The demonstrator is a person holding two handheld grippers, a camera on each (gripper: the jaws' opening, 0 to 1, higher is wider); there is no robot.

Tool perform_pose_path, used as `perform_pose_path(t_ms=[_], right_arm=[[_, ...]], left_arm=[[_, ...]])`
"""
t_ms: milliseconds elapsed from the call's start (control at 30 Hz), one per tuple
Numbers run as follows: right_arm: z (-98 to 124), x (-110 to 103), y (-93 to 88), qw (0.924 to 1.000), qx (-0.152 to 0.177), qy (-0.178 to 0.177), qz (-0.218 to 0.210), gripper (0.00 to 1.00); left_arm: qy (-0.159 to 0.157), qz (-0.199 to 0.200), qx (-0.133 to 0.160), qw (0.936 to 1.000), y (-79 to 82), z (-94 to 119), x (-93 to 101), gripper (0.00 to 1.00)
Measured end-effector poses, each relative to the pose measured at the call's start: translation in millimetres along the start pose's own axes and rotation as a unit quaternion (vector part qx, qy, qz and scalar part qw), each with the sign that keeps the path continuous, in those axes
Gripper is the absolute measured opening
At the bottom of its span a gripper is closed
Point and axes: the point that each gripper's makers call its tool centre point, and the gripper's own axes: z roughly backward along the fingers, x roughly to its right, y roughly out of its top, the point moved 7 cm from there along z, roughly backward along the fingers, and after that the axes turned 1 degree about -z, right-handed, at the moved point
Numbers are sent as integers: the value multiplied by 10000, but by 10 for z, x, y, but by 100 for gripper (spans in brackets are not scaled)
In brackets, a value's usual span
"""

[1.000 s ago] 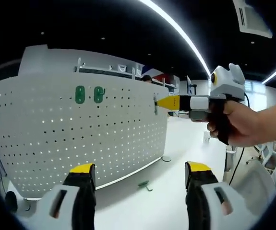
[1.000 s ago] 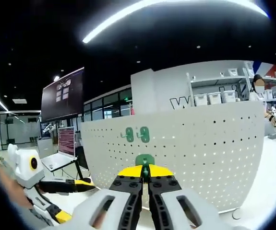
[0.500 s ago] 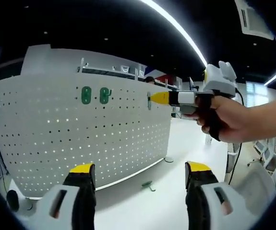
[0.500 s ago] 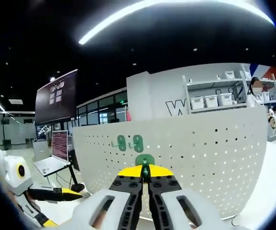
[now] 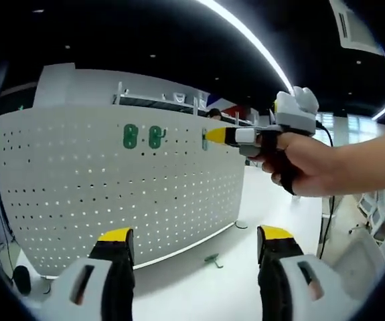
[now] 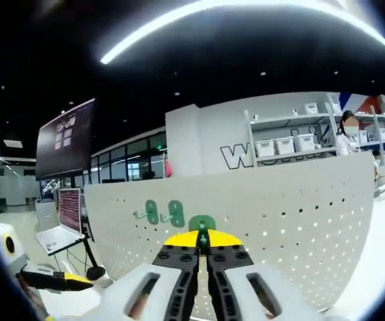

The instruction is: Insert the hook assembly into the mounting plate slot until the hook locks in place.

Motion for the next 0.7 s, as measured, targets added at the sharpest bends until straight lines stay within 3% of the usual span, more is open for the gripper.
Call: perform_pose_path(t_ms=[600,700], right_arm=[[-264,-1,11,9995,168,-222,159,0],[-308,-3,30,9988,196,-256,355,0]], left_arm=[[118,-1,-10,9999,10,68,-75,76],[159,-35,-11,9999,2,92,-90,76]])
